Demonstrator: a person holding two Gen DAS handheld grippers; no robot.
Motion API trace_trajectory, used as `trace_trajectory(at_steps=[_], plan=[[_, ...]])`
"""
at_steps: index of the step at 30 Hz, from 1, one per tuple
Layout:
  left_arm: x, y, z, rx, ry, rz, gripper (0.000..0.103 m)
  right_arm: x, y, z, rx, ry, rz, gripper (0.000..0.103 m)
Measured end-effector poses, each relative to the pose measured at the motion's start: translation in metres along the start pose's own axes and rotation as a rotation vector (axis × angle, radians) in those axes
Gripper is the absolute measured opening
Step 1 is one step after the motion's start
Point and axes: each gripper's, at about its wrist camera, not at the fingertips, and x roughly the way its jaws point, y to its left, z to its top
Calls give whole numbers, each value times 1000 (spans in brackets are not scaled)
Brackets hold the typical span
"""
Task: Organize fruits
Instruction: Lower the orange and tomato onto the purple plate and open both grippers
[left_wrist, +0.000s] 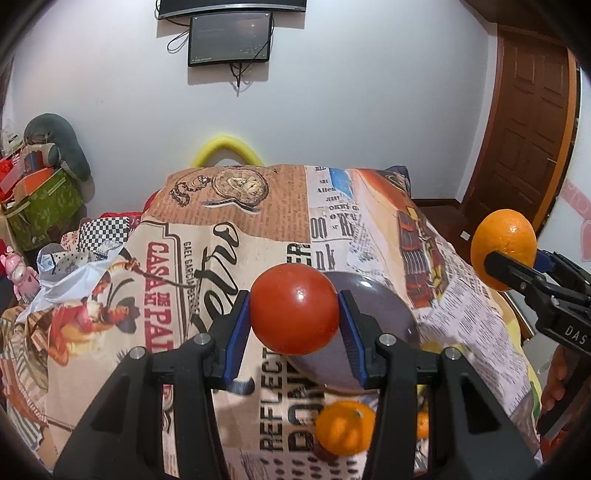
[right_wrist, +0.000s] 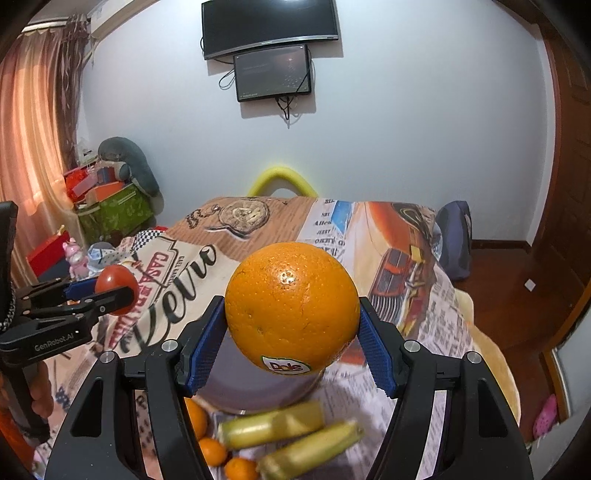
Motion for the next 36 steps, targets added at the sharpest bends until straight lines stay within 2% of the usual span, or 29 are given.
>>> trace_trajectory(at_steps=[7, 11, 17, 27, 34, 36], plan=[[35, 2, 16, -8, 23, 16, 46, 26, 2, 4, -37, 24, 2, 66], [59, 2, 19, -5, 55, 19, 46, 51, 3, -1, -45, 85, 19, 66], [94, -1, 13, 25, 122, 21, 46, 92, 0, -8, -47, 175, 31, 66], [150, -1, -1, 49, 266, -22, 46, 145, -1, -19, -70, 313, 45, 66], [165, -3, -8, 57, 306, -37, 46, 171, 0, -32, -86, 422, 64, 66], [167, -3, -9, 55, 313, -42, 46, 172, 1, -32, -96, 423, 62, 66]])
